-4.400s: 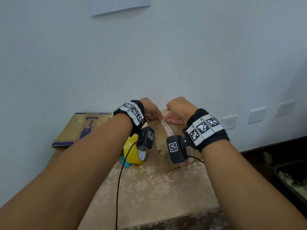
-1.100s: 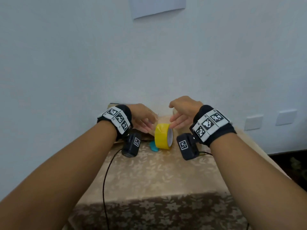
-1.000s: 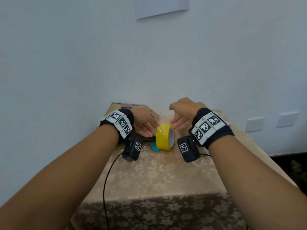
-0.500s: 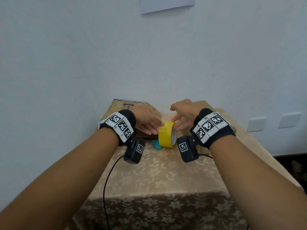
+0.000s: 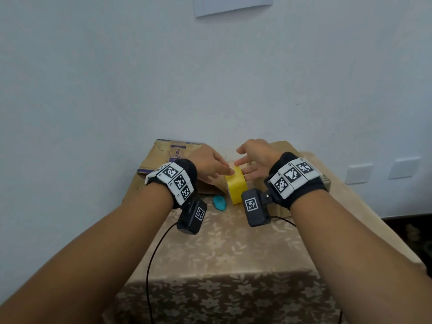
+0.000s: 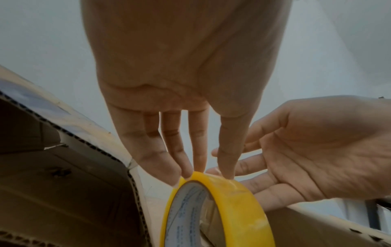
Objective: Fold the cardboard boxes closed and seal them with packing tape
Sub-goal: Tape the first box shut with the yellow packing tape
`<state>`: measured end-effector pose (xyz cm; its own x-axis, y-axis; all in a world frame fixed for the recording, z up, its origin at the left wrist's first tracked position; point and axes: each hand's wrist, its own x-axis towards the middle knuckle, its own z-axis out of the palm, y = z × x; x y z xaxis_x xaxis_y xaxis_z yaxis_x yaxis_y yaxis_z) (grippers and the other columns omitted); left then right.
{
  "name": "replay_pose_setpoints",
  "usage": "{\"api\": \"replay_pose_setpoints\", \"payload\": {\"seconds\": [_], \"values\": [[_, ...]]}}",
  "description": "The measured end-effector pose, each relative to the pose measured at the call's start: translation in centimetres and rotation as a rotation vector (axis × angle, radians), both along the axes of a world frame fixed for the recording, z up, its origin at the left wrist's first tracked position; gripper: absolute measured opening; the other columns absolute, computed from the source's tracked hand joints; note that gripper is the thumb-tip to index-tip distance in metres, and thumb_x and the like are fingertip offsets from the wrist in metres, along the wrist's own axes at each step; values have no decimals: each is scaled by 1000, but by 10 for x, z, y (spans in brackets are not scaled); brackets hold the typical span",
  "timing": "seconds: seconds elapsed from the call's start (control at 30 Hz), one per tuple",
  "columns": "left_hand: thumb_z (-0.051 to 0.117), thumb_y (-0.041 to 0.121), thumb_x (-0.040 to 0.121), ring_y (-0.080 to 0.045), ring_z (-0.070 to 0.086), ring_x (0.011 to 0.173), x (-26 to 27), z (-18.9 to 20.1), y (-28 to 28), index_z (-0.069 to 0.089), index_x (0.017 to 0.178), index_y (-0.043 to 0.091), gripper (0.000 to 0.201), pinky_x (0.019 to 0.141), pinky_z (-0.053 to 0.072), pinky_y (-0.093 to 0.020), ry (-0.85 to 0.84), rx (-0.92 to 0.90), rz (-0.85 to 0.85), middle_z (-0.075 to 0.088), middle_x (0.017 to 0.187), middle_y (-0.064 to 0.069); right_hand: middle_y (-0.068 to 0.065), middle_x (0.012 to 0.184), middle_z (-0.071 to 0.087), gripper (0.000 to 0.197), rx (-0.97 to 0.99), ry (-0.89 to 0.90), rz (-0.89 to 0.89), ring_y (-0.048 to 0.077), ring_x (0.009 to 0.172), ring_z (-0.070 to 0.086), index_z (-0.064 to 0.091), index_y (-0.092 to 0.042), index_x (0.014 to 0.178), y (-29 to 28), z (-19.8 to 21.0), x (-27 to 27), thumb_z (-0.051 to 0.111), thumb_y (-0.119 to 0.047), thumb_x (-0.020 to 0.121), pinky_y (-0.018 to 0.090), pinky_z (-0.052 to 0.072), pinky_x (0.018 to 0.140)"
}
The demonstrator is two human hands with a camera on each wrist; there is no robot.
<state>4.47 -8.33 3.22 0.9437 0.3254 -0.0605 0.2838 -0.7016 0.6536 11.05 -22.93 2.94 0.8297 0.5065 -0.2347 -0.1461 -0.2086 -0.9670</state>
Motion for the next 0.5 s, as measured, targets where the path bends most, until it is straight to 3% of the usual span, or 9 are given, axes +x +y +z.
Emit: {"api": "replay_pose_setpoints", "payload": {"seconds": [0.13,0.33,0.5], "values": [[89,21,77,-13,66,82,1,0,-1,80,93,12,20,76,64,-37,-34,6,8,72,87,-4,19,112,65,37,5,-4,-12,42,90,71,45,-4,136,1,0,1,47,-15,100,58,58,88],[90,18,76,-14,64,82,0,2,-1,76,78,12,16,77,62,-37,-39,-44,20,71,84,-6,18,111,64,37,39,12,1,42,92,70,45,-1,137,1,0,3,46,-12,102,55,58,90],[85,13,81,-15,64,83,2,0,1,71,84,10,14,69,62,-29,-32,-60,52,69,88,-5,18,121,62,46,71,2,26,42,96,69,48,-8,143,4,-2,-2,39,0,99,48,60,81]]}}
